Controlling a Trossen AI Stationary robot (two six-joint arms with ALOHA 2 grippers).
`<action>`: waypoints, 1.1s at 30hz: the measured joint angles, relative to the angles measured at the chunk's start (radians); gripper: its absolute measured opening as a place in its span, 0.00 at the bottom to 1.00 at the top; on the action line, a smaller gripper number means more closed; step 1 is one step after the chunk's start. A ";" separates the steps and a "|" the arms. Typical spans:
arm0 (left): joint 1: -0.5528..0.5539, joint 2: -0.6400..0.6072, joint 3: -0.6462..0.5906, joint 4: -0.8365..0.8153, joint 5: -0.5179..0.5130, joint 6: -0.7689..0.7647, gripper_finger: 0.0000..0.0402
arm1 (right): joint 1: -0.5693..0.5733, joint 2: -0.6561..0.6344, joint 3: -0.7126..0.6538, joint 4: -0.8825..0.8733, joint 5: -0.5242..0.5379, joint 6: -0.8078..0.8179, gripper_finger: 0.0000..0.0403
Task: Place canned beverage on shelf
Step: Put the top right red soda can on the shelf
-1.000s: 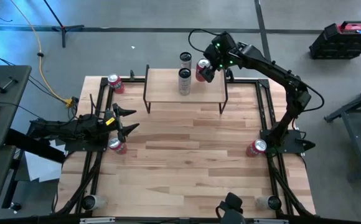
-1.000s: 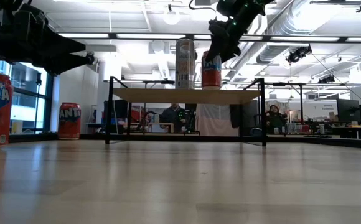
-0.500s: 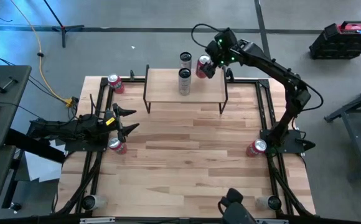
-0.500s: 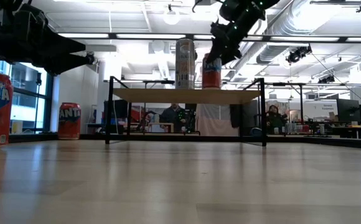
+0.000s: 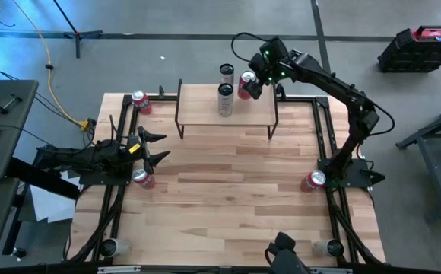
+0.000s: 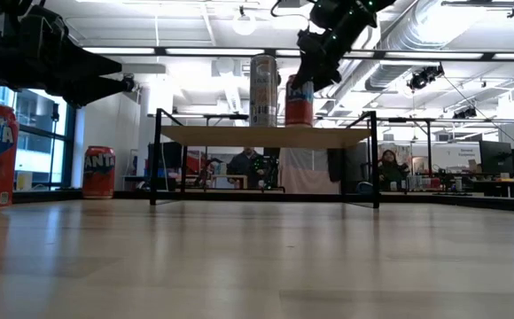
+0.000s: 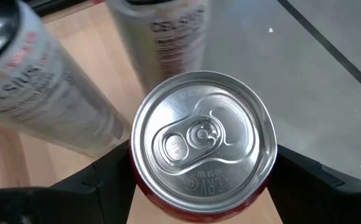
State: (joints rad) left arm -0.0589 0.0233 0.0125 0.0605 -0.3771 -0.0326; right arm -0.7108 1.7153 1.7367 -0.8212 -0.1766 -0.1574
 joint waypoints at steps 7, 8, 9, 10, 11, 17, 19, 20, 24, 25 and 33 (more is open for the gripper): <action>0.000 0.000 0.000 0.000 0.000 0.000 0.78 | -0.003 0.000 0.000 0.014 0.006 -0.008 0.71; 0.000 0.000 0.000 0.000 0.000 0.000 0.78 | -0.002 0.000 0.000 0.023 0.012 -0.008 0.71; 0.000 0.000 0.000 0.000 0.000 0.000 0.78 | -0.002 0.000 0.000 0.028 0.015 -0.008 0.71; 0.000 0.000 0.000 0.000 0.000 0.000 0.78 | -0.002 0.000 0.000 0.032 0.016 -0.008 0.71; 0.000 0.000 0.000 0.000 0.000 0.000 0.78 | -0.002 0.000 0.000 0.035 0.016 -0.009 0.71; 0.000 0.000 0.000 0.000 0.000 0.000 0.78 | 0.007 0.000 0.000 0.030 0.020 -0.018 0.71; 0.000 0.000 0.000 0.000 0.000 0.000 0.78 | 0.015 0.000 0.000 0.015 0.030 -0.022 0.71; 0.000 0.000 0.000 0.000 0.000 0.000 0.78 | 0.020 0.000 0.000 0.007 0.040 -0.024 0.71; 0.000 0.000 0.000 0.000 0.000 0.000 0.78 | 0.046 -0.002 0.000 -0.018 0.082 -0.028 0.71; 0.000 0.000 0.000 0.000 0.000 0.000 0.78 | 0.054 -0.004 0.000 -0.024 0.088 -0.029 0.71; 0.000 0.000 0.000 0.000 0.000 0.000 0.78 | 0.132 -0.103 0.000 -0.091 0.183 -0.009 0.71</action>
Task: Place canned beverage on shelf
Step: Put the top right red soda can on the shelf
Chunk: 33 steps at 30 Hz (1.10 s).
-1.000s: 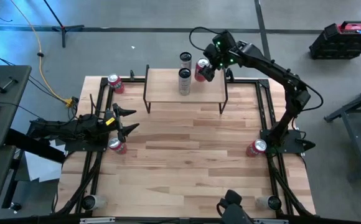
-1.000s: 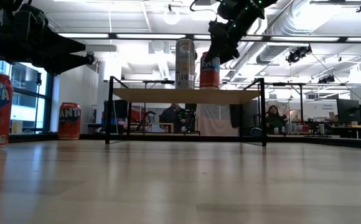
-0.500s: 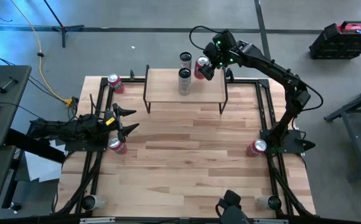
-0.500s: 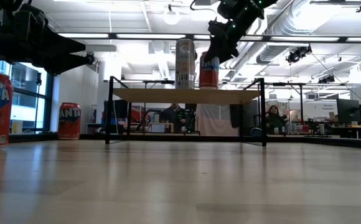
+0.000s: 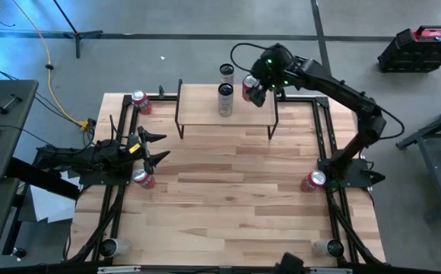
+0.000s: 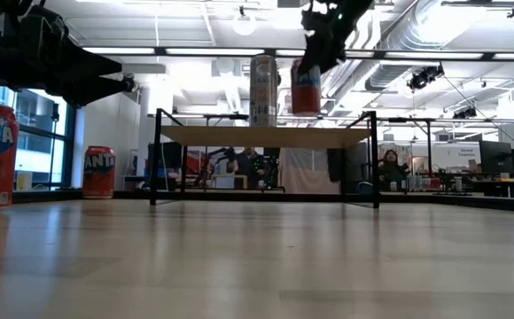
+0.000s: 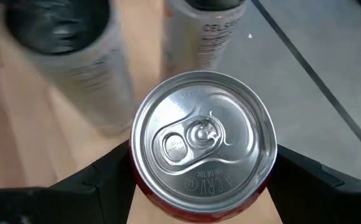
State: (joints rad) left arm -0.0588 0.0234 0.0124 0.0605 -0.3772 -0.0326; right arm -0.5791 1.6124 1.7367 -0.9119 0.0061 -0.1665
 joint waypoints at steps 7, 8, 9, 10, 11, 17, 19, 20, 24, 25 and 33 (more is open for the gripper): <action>0.000 0.000 0.000 0.000 0.000 0.000 0.78 | 0.086 -0.105 0.000 -0.019 0.015 0.021 0.71; 0.000 0.000 0.000 0.000 0.000 0.000 0.78 | 0.090 -0.119 0.000 -0.019 0.018 0.016 0.71; 0.000 0.000 0.000 0.000 0.000 0.000 0.78 | 0.090 -0.132 0.000 -0.022 0.027 0.011 0.71; 0.000 0.000 0.000 0.000 0.000 0.000 0.78 | 0.088 -0.144 0.000 -0.026 0.045 0.011 0.71; 0.000 0.000 0.000 0.000 0.000 0.000 0.78 | 0.082 -0.155 0.000 -0.027 0.059 0.009 0.71; 0.000 0.000 0.000 0.000 0.000 0.000 0.78 | 0.021 -0.184 0.001 0.013 0.044 -0.027 0.71; 0.000 0.000 0.000 0.000 0.000 0.000 0.78 | -0.014 -0.170 0.001 0.016 0.017 -0.033 0.71; 0.000 0.000 0.000 0.000 0.000 0.000 0.78 | -0.031 -0.159 0.001 0.023 0.001 -0.034 0.71; 0.000 0.000 0.000 0.000 0.000 0.000 0.78 | -0.084 -0.114 -0.033 0.118 -0.072 -0.030 0.71; 0.000 0.000 0.000 0.000 0.000 0.000 0.78 | -0.092 -0.102 -0.046 0.138 -0.092 -0.025 0.71; 0.000 0.000 0.000 0.000 0.000 0.000 0.78 | -0.119 -0.065 -0.214 0.258 -0.162 -0.004 0.71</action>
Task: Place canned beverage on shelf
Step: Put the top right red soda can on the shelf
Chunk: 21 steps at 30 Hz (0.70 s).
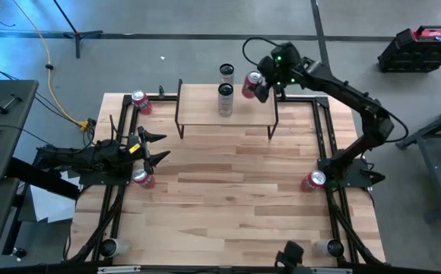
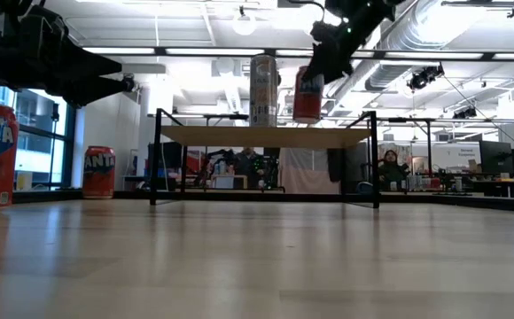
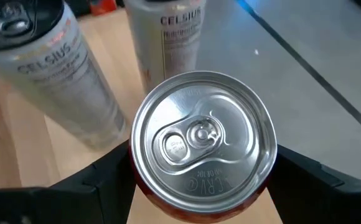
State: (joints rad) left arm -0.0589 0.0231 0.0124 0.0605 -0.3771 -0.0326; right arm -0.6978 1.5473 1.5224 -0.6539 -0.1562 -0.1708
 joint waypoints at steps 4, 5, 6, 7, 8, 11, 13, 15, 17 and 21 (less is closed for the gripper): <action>0.000 0.000 0.000 0.000 0.000 0.000 0.78 | 0.001 0.015 -0.038 0.066 -0.008 0.040 0.71; 0.000 0.000 0.000 0.000 0.000 0.000 0.78 | -0.001 0.018 -0.038 0.068 -0.012 0.043 0.71; 0.000 0.000 0.000 0.000 0.000 0.000 0.78 | -0.002 0.018 -0.038 0.070 -0.008 0.048 0.71; 0.000 0.000 0.000 0.000 0.000 0.000 0.78 | -0.003 0.017 -0.038 0.074 0.008 0.058 0.71; 0.000 0.000 0.000 0.000 0.000 0.000 0.78 | -0.003 0.017 -0.038 0.079 0.029 0.059 0.71; 0.000 0.000 0.000 0.000 0.000 0.000 0.78 | -0.004 0.017 -0.038 0.069 0.067 0.059 0.71; 0.000 0.000 0.000 0.000 0.000 0.000 0.78 | -0.004 0.022 -0.038 0.073 0.067 0.059 0.71; 0.000 0.000 0.000 0.000 0.000 0.000 0.78 | -0.003 0.025 -0.038 0.081 0.065 0.058 0.71; 0.000 0.000 0.000 0.000 0.000 0.000 0.78 | -0.002 0.025 -0.035 0.093 0.061 0.059 0.71; 0.000 0.000 0.000 0.000 0.000 0.000 0.78 | -0.003 0.026 0.054 -0.008 0.063 0.059 0.71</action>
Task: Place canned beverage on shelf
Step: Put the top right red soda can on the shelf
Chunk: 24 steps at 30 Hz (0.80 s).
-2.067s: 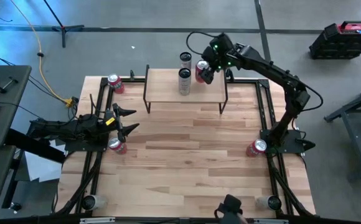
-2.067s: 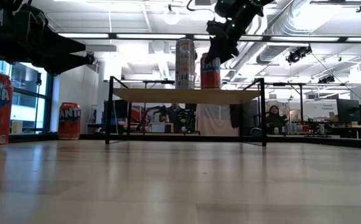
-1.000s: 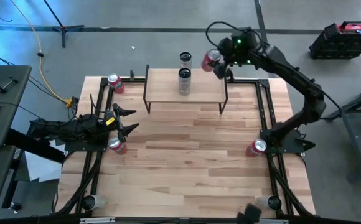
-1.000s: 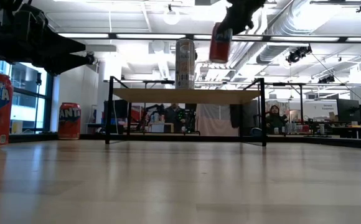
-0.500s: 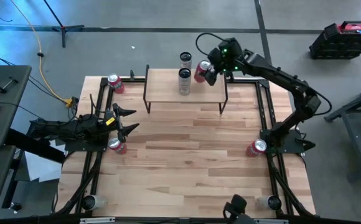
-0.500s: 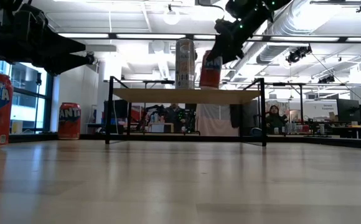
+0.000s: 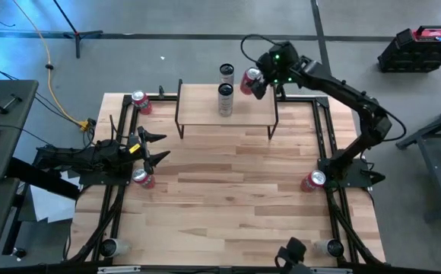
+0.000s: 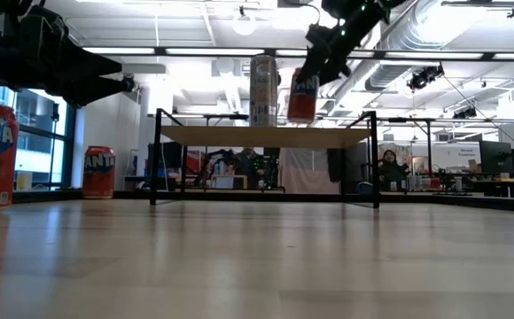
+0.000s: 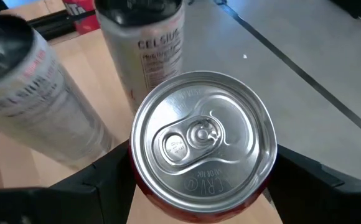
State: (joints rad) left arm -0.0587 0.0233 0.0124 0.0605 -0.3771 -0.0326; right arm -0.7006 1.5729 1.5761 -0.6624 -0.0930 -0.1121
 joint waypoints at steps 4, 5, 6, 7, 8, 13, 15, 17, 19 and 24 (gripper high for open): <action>0.000 0.000 0.000 0.000 0.000 0.000 0.78 | 0.000 -0.004 0.061 -0.116 0.032 0.000 0.71; 0.000 0.000 0.000 0.000 0.000 0.000 0.78 | 0.000 -0.004 0.059 -0.134 0.038 0.001 0.71; 0.000 0.000 0.000 0.000 0.000 0.000 0.78 | 0.000 -0.004 0.048 -0.143 0.040 0.003 0.71; 0.000 0.000 0.000 0.000 0.000 0.000 0.78 | 0.001 -0.002 0.035 -0.149 0.040 0.002 0.71; 0.000 0.000 0.000 0.000 0.000 0.000 0.78 | 0.003 -0.001 0.024 -0.155 0.040 -0.001 0.71; 0.000 0.000 0.000 0.000 0.000 0.000 0.78 | 0.007 -0.007 0.013 -0.127 0.058 -0.028 0.71; 0.000 0.000 0.000 0.000 0.000 0.000 0.78 | -0.002 -0.009 0.013 -0.109 0.040 -0.029 0.71; 0.000 0.000 0.000 0.000 0.000 0.000 0.78 | -0.014 -0.009 0.013 -0.114 0.017 -0.044 0.71; 0.000 0.000 0.000 0.000 0.000 0.000 0.78 | -0.023 -0.009 0.013 -0.129 0.011 -0.051 0.71; 0.000 0.000 0.000 0.000 0.000 0.000 0.78 | -0.065 -0.009 0.013 -0.194 -0.003 -0.074 0.71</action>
State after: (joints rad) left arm -0.0586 0.0231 0.0127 0.0605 -0.3771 -0.0326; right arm -0.7656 1.5642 1.5890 -0.8567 -0.0964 -0.1864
